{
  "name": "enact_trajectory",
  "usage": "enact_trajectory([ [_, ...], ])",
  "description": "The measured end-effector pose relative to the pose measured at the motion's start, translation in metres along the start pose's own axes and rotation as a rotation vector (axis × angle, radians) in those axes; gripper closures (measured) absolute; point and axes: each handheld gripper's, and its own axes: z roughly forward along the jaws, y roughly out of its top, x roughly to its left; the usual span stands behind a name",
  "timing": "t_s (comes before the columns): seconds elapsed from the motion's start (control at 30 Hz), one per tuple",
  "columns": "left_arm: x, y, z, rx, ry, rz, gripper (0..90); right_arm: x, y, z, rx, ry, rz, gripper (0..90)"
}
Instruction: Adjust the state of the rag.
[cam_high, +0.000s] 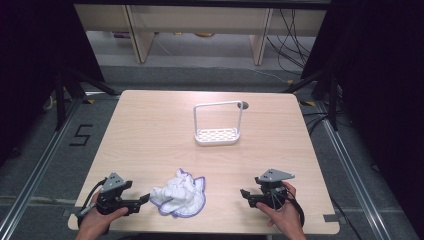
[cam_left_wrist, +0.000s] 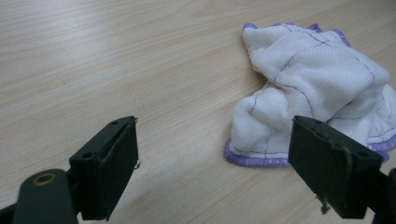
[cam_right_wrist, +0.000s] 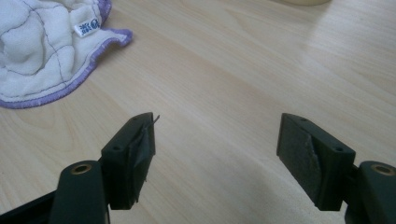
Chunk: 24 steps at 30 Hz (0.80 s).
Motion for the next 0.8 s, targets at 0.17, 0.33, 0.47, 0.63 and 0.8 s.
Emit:
enact_trajectory([
  [0.17, 0.001, 0.001, -0.002, 0.022, -0.006, 0.047, 15.4, 0.004, 0.005, 0.001, 0.0, 0.004, -0.019, 31.7],
  [0.33, -0.006, 0.002, -0.002, 0.006, -0.03, 0.009, 15.3, 0.009, 0.014, 0.006, -0.008, 0.016, -0.05, 33.4],
  [0.47, -0.02, 0.006, -0.002, -0.01, -0.073, 0.045, 15.4, 0.018, 0.027, 0.017, -0.02, 0.033, -0.106, 35.5],
  [0.63, -0.027, 0.006, 0.002, -0.01, -0.108, 0.055, 16.0, 0.029, 0.039, 0.027, -0.01, 0.059, -0.142, 37.9],
  [0.8, -0.032, 0.01, 0.002, -0.001, -0.125, 0.075, 18.2, 0.048, 0.058, 0.048, -0.002, 0.091, -0.188, 40.3],
])
